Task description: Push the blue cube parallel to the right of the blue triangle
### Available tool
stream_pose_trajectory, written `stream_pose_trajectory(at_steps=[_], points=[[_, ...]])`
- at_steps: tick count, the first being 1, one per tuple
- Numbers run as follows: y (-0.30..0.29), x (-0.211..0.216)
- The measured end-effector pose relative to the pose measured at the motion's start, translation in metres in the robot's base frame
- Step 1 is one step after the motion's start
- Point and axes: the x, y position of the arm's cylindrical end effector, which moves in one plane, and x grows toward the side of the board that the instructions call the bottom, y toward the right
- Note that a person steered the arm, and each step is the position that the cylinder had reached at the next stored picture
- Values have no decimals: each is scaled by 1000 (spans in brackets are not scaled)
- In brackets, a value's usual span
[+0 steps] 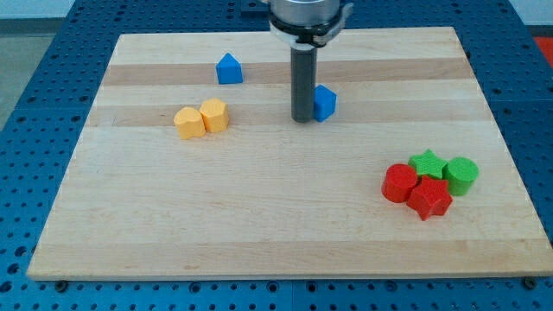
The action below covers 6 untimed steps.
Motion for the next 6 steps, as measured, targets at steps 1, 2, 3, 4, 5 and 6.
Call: stream_pose_trajectory(at_steps=[1, 2, 3, 4, 5, 6], points=[[6, -32], [6, -32], [11, 22], [21, 49], [41, 0], [42, -28]])
